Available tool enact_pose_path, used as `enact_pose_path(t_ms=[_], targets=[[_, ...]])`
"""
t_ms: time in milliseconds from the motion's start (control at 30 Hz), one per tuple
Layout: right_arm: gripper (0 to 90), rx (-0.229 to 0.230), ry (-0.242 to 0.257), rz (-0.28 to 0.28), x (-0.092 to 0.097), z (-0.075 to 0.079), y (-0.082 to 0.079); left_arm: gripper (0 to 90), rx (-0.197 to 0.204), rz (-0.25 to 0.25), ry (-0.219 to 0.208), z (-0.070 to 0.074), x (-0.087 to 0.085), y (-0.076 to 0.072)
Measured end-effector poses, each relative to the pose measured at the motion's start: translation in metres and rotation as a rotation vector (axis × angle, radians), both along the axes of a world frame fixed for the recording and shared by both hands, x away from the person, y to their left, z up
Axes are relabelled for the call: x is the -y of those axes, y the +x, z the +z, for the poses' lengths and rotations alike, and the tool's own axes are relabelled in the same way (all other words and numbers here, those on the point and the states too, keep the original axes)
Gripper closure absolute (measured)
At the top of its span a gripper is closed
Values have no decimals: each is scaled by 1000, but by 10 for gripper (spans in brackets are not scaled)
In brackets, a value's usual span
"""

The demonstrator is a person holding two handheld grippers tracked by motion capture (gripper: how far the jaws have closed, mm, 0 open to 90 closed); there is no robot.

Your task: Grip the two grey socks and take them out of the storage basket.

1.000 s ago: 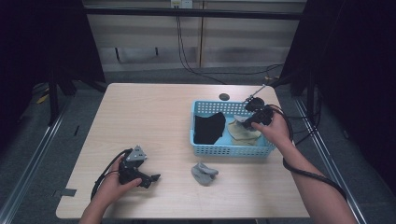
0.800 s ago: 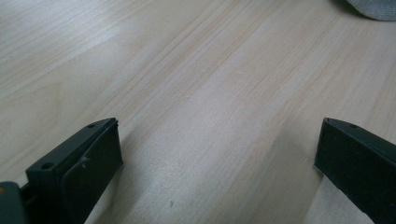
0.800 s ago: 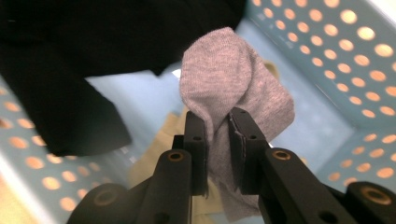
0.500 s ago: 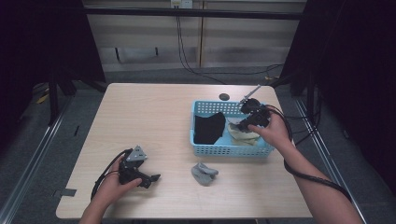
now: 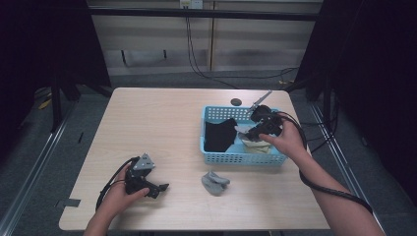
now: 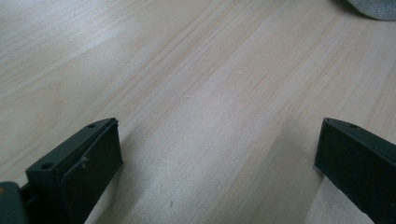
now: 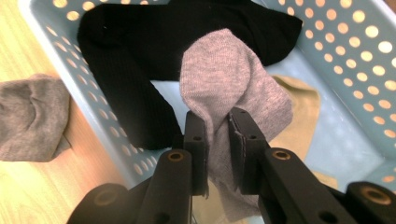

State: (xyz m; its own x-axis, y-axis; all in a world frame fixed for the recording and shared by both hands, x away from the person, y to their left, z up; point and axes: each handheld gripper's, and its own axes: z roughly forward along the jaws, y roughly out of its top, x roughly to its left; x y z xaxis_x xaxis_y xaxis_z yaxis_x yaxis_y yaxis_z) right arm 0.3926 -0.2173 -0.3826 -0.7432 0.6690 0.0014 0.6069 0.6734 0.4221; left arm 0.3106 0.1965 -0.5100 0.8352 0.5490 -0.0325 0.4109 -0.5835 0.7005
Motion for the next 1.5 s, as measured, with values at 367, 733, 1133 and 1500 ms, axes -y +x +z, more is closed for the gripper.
enact_pose_path(t_ms=[367,733,1133,1500], targets=[[783,14,20,69,-16,11,-14,0,2,1,3,0,0,0],[784,41,30,155,-34,25,-33,0,2,0,5,0,0,0],[783,36,43,235,-56,33,-47,0,3,-1,3,0,0,0],[782,23,83,307,-77,34,-63,0,3,-2,4,0,0,0]])
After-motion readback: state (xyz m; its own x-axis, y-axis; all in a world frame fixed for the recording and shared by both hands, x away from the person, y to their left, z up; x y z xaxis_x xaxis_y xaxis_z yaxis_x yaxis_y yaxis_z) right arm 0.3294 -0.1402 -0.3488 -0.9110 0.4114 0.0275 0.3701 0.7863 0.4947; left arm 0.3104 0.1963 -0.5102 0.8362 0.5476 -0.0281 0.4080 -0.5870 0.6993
